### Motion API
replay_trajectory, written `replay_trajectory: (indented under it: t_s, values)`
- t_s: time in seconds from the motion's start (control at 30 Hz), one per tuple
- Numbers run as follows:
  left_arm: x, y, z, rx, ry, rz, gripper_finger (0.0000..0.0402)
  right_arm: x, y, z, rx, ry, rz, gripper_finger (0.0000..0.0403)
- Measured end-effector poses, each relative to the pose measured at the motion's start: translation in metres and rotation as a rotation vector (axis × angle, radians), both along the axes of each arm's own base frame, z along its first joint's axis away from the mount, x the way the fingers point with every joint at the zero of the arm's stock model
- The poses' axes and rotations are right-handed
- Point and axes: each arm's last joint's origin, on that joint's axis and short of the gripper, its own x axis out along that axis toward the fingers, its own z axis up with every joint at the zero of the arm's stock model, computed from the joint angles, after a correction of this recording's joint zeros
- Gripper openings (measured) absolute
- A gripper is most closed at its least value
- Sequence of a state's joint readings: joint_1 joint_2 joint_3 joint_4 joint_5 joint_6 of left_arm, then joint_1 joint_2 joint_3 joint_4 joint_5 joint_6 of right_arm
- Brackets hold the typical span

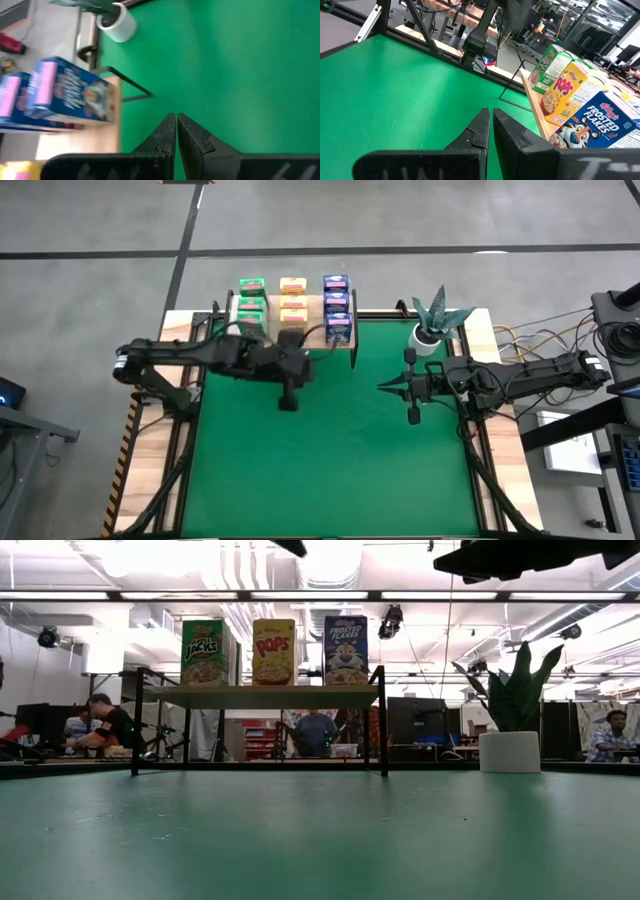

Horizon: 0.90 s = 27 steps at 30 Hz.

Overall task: Stack cereal on shelf
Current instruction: Return to Home Position

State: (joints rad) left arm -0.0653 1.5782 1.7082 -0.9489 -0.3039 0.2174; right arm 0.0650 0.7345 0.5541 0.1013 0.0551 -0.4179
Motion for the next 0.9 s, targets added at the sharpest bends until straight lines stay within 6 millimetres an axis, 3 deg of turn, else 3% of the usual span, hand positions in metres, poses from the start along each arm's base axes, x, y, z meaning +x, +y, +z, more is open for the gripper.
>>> replay_trajectory:
  t_s: [0.2,0.4,0.9]
  values:
    - [-0.043,-0.034,-0.014,-0.032,-0.037,-0.100,0.0000,0.000,0.000,-0.001,0.005,0.002,0.000,0.0013]
    - [-0.096,-0.049,-0.039,-0.109,-0.205,-0.174,0.0000,0.000,0.000,-0.004,0.015,0.011,0.000,0.0013]
    - [-0.208,-0.019,-0.102,-0.274,-0.580,-0.172,0.0000,-0.001,0.000,-0.018,0.039,0.016,-0.004,0.0013]
